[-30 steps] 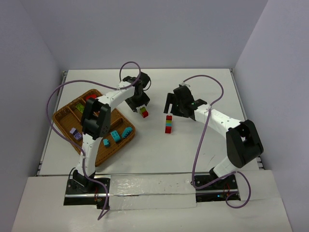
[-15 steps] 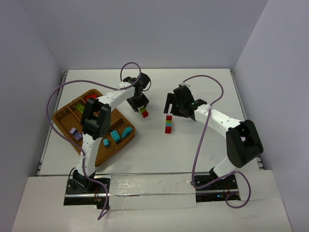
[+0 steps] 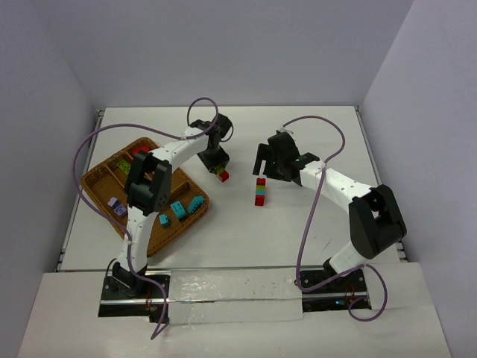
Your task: Sort the legos into containers by color
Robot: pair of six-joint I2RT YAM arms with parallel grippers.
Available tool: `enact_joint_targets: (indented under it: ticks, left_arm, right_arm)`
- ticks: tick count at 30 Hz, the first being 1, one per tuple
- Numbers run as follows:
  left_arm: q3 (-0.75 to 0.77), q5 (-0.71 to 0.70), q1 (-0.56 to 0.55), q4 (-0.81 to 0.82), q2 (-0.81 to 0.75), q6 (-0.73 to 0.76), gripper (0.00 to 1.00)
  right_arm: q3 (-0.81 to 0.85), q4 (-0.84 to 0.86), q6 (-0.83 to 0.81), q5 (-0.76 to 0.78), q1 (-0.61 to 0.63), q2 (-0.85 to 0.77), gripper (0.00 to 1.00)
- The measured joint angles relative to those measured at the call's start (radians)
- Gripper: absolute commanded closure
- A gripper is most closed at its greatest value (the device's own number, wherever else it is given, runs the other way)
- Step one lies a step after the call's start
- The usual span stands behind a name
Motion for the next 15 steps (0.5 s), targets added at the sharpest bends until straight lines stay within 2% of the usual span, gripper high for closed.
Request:
enact_joint_targets:
  ticks: [3,6,15]
  left_arm:
    - [0.0,0.003,0.0,0.002,0.0,0.003,0.71]
    - [0.0,0.005,0.0,0.007,0.0,0.003,0.98]
    - [0.031,0.022,0.002,-0.002,-0.004,0.064,1.0]
  right_arm:
    - [0.0,0.0,0.0,0.0,0.0,0.0,0.11]
    - [0.0,0.0,0.0,0.0,0.0,0.0,0.11]
    - [0.0,0.001,-0.024,-0.043,-0.001,-0.004,0.12]
